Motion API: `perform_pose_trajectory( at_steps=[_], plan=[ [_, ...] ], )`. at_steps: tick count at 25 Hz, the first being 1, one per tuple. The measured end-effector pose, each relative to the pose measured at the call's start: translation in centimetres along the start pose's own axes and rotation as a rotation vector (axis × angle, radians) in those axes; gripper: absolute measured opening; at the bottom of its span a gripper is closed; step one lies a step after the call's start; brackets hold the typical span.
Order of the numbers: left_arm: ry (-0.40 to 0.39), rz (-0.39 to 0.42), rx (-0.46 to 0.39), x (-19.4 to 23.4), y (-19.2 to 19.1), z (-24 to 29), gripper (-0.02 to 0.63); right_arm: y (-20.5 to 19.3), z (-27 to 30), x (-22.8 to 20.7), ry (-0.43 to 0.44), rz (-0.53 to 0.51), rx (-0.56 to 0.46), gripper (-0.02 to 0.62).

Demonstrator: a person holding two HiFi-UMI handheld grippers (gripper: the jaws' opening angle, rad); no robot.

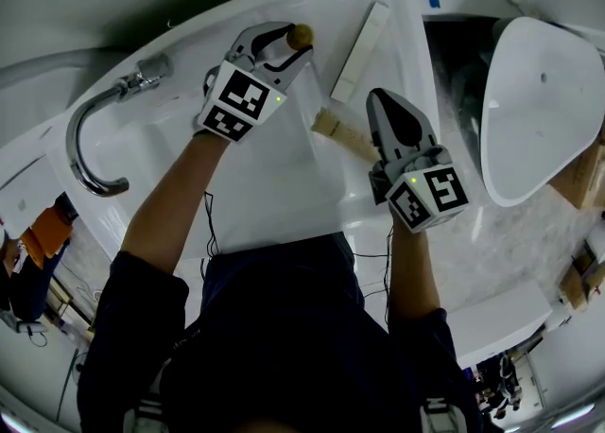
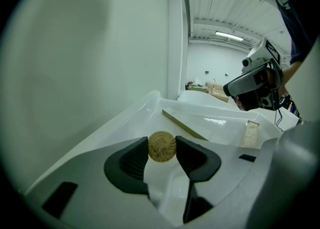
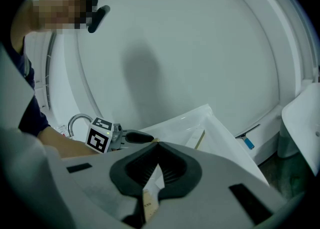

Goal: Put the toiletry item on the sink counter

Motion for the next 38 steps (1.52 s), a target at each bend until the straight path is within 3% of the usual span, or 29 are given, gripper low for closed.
perform_pose_trajectory(
  at_steps=[25, 38],
  plan=[
    [0.038, 0.103, 0.227, -0.9, -0.3, 2.6, 0.193, -0.5, -0.9, -0.8, 0.008, 0.020, -0.003, 0.005],
    [0.061, 0.129, 0.245, -1.1, -0.5, 2.9, 0.201, -0.6, -1.5, -1.1, 0.003, 0.022, -0.005, 0.005]
  ],
)
Point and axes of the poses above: the fingertips, and each gripper's own axes: z forward along the fingers, x to its left, y out of its top, the point moved 7 cm from there along -z, backward along the fingers, and after that the axes turned 6 degrees about z, right-handed, at the moved point
